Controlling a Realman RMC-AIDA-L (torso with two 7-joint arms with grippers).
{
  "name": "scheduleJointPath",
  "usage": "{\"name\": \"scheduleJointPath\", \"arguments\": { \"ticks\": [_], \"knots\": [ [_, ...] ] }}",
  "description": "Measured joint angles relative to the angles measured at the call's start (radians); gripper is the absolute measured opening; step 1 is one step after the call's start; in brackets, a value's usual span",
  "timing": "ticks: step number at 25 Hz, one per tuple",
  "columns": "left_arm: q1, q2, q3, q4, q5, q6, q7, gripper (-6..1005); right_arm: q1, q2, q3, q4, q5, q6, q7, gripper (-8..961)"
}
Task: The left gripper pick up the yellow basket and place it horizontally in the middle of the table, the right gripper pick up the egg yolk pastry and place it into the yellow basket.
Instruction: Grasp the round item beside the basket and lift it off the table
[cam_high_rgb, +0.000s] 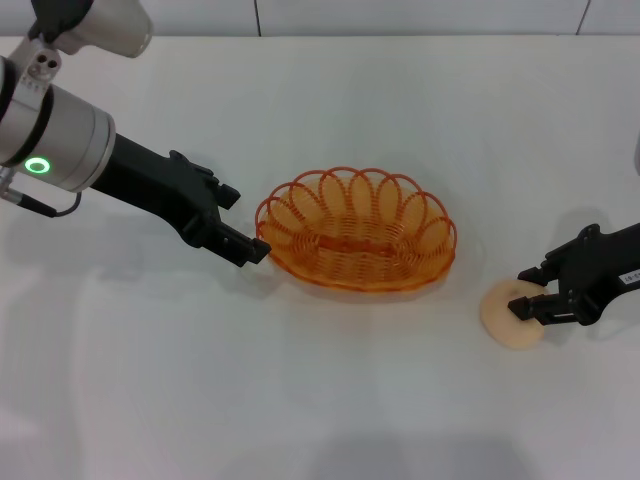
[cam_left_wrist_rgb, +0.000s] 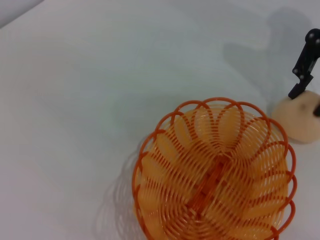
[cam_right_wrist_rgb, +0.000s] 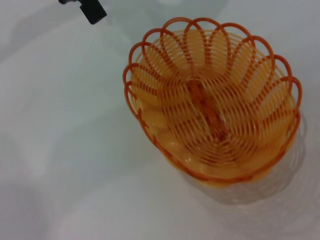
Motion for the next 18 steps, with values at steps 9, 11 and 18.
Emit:
{"name": "scheduleJointPath", "arguments": {
  "ticks": [9, 11, 18],
  "knots": [
    [0.002, -0.001, 0.000, 0.000, -0.001, -0.001, 0.000, 892, 0.006, 0.000, 0.003, -0.009, 0.013, -0.011, 0.001, 305],
    [0.004, -0.001, 0.000, -0.001, -0.001, -0.003, 0.002, 892, 0.006, 0.000, 0.001, -0.012, 0.020, -0.013, 0.001, 296],
    [0.015, -0.002, -0.002, -0.003, -0.001, -0.006, 0.006, 892, -0.008, 0.000, 0.000, -0.042, 0.037, -0.015, -0.004, 260]
  ]
}}
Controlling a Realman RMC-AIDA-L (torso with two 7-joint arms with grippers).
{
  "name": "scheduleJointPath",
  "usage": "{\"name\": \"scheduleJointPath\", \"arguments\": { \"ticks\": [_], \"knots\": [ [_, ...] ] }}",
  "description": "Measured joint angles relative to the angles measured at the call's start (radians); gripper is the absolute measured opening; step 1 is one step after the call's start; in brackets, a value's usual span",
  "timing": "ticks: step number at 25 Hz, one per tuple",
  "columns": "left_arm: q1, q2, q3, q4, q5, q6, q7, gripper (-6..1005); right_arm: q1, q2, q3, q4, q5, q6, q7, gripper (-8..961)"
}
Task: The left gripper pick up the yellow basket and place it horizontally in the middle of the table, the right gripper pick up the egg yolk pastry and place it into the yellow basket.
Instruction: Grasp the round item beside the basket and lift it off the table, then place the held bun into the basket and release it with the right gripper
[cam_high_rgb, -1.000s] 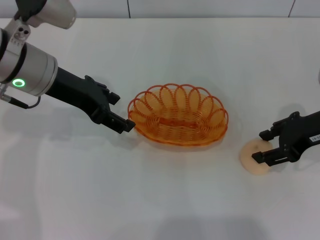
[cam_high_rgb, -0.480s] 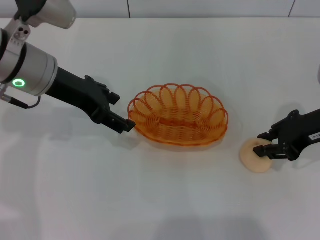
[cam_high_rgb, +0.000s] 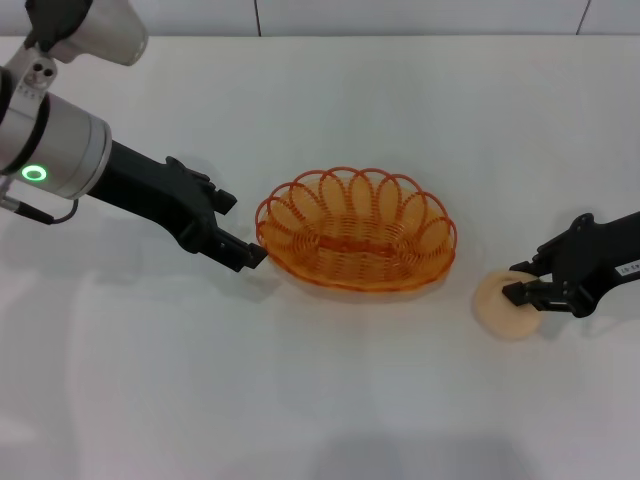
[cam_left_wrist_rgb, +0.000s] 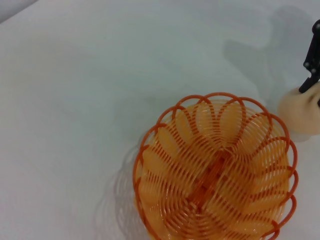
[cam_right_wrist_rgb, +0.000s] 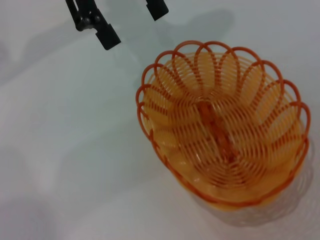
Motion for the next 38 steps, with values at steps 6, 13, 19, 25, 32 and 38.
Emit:
{"name": "scheduleJointPath", "arguments": {
  "ticks": [6, 13, 19, 25, 32, 38],
  "knots": [
    [0.014, 0.002, -0.002, 0.000, -0.004, -0.009, 0.001, 892, -0.027, 0.000, 0.004, -0.087, 0.023, -0.024, 0.004, 216],
    [0.026, 0.009, -0.002, 0.005, -0.025, -0.005, 0.001, 891, -0.027, 0.000, 0.005, -0.174, 0.045, -0.043, 0.032, 133],
    [0.029, 0.014, -0.002, 0.005, -0.026, 0.002, 0.000, 888, 0.007, 0.000, 0.000, -0.171, 0.083, -0.020, 0.030, 97],
    [0.030, 0.015, -0.002, 0.006, -0.026, 0.003, 0.009, 888, 0.046, 0.001, -0.052, -0.137, 0.121, 0.070, 0.024, 78],
    [0.037, 0.021, -0.002, 0.008, -0.037, 0.009, 0.023, 888, 0.097, 0.003, -0.166, -0.074, 0.132, 0.207, 0.022, 56],
    [0.038, 0.023, -0.002, 0.008, -0.040, 0.009, 0.026, 888, 0.134, 0.008, -0.238, -0.016, 0.135, 0.294, 0.022, 44]
  ]
}}
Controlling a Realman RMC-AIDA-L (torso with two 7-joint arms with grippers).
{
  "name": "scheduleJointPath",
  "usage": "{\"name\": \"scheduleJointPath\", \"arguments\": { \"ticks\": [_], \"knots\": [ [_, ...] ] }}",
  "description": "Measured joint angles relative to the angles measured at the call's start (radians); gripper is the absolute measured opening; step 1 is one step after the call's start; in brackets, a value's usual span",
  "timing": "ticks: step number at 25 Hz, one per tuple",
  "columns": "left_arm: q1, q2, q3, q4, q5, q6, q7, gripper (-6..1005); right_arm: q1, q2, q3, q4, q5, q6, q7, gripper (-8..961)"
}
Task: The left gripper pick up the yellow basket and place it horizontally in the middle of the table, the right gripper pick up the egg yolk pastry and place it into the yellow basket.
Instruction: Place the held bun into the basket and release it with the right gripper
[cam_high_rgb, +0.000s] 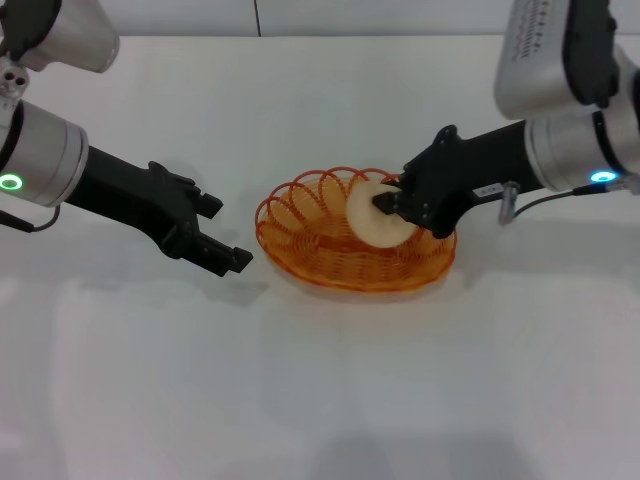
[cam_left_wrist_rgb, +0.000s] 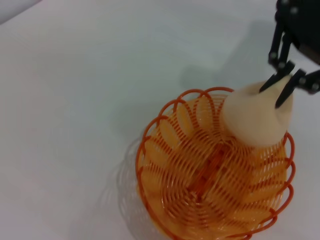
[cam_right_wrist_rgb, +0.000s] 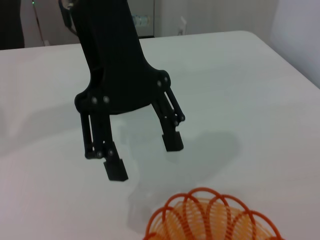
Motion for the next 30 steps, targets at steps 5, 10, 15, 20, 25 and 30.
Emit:
{"name": "scheduleJointPath", "arguments": {
  "ticks": [5, 10, 15, 20, 25, 30],
  "knots": [
    [0.000, 0.000, 0.000, 0.000, 0.000, -0.002, 0.002, 888, 0.025, 0.000, -0.029, 0.039, 0.020, 0.043, 0.003, 41],
    [-0.001, 0.000, 0.000, -0.001, -0.001, -0.004, 0.002, 888, 0.036, 0.000, -0.032, 0.053, 0.030, 0.038, 0.006, 49],
    [0.000, 0.000, -0.004, -0.002, -0.004, -0.005, 0.002, 888, 0.034, -0.001, -0.035, 0.052, 0.038, 0.032, 0.005, 95],
    [0.001, -0.001, -0.022, -0.002, -0.013, -0.004, 0.011, 888, 0.029, -0.002, -0.037, 0.046, 0.048, 0.029, 0.009, 141],
    [0.004, -0.002, -0.026, -0.002, -0.013, -0.003, 0.012, 888, 0.013, -0.004, -0.031, 0.038, 0.049, 0.028, 0.009, 357],
    [0.004, -0.004, -0.026, -0.002, -0.013, -0.002, 0.013, 888, -0.011, -0.006, -0.030, 0.018, 0.053, 0.027, 0.009, 520]
  ]
}}
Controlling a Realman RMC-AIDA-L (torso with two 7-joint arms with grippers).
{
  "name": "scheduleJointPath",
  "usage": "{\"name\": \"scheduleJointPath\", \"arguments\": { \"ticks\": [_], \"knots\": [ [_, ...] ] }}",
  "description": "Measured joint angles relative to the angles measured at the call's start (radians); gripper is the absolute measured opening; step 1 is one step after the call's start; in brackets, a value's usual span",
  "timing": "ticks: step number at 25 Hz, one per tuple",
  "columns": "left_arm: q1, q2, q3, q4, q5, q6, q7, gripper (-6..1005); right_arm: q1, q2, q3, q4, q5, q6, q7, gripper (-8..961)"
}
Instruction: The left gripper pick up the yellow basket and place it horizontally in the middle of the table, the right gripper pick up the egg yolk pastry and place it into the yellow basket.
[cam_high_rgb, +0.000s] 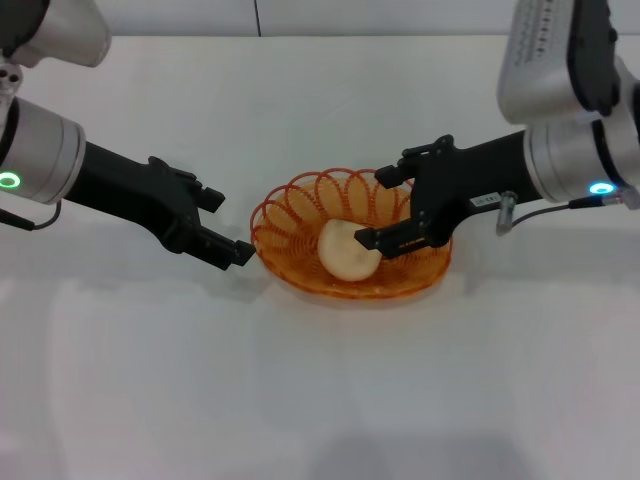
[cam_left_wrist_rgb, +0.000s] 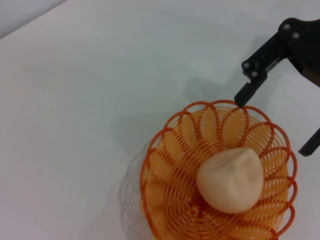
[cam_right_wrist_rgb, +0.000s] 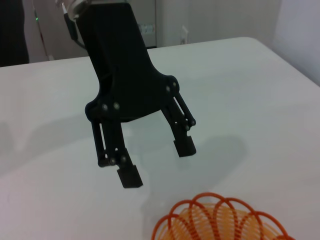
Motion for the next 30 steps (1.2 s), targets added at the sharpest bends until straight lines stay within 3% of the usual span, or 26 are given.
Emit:
{"name": "scheduleJointPath", "arguments": {
  "ticks": [6, 19, 30],
  "knots": [
    [0.020, 0.006, -0.002, 0.000, -0.034, 0.002, 0.004, 888, -0.087, -0.001, 0.022, -0.082, 0.008, -0.008, -0.008, 793],
    [0.105, 0.014, -0.143, -0.002, -0.147, 0.025, 0.147, 888, -0.273, -0.008, 0.101, -0.150, 0.153, -0.033, -0.127, 869],
    [0.158, 0.009, -0.182, -0.041, -0.232, 0.072, 0.323, 888, -0.335, -0.010, 0.130, -0.139, 0.205, -0.109, -0.219, 870]
  ]
}}
